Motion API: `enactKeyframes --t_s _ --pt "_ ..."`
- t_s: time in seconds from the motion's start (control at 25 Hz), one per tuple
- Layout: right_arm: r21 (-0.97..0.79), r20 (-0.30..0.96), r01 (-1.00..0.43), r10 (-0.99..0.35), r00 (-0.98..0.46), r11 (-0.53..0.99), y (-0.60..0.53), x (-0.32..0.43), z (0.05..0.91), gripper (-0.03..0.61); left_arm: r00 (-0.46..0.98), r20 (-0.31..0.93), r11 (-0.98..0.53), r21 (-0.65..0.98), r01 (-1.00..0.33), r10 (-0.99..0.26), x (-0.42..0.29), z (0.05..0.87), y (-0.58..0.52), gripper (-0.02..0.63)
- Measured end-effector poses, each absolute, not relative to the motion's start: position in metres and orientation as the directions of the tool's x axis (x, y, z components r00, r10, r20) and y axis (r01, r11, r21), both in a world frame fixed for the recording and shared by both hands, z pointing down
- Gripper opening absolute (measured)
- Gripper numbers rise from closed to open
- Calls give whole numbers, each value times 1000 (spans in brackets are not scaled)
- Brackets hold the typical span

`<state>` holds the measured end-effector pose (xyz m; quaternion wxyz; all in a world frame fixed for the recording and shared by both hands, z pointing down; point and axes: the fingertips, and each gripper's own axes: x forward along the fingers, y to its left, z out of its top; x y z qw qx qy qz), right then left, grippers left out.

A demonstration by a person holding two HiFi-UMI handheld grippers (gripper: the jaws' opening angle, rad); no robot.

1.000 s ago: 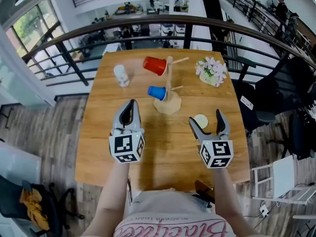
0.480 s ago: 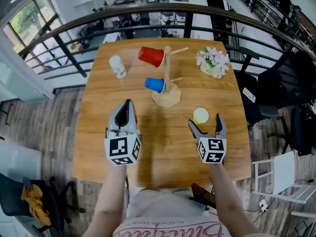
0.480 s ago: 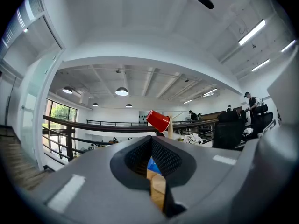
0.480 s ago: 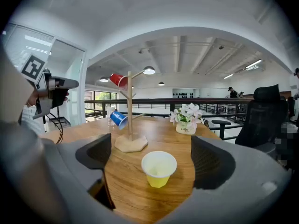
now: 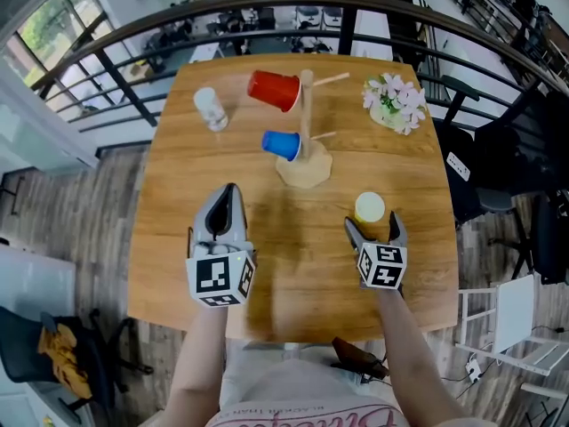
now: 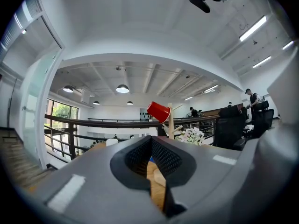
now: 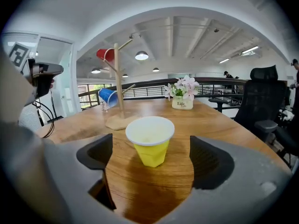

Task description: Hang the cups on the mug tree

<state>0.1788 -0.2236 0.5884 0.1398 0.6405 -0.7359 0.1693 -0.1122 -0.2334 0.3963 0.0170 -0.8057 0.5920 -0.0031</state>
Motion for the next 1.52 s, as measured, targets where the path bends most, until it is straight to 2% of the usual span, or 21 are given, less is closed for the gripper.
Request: enactKeyframes --t_s 0.08,0.36,0.4,0.48,0.84,1.52 --pt "-69 436 -990 -888 -144 126 -227 178 596 508 293 -9 -293 -31 -956 -956 -114 401 -234 14" --pt "-44 469 -992 -874 -126 119 -236 179 613 420 269 -1 -269 -35 -963 -963 -125 408 -237 14" --pt "-27 470 -993 -875 -116 117 -235 179 613 380 265 -3 -265 -34 -964 -964 -127 409 -238 14" --pt "-5 468 -993 -878 -105 116 -235 180 611 247 258 -5 -258 -29 -966 -966 -131 408 -238 14" --pt "18 431 -985 -890 -146 170 -234 177 583 238 256 -11 -256 -10 -967 -967 -133 402 -239 14" --pt "152 288 -951 -932 -219 271 -275 156 470 238 246 -76 -248 14 -969 -966 -137 360 -245 14"
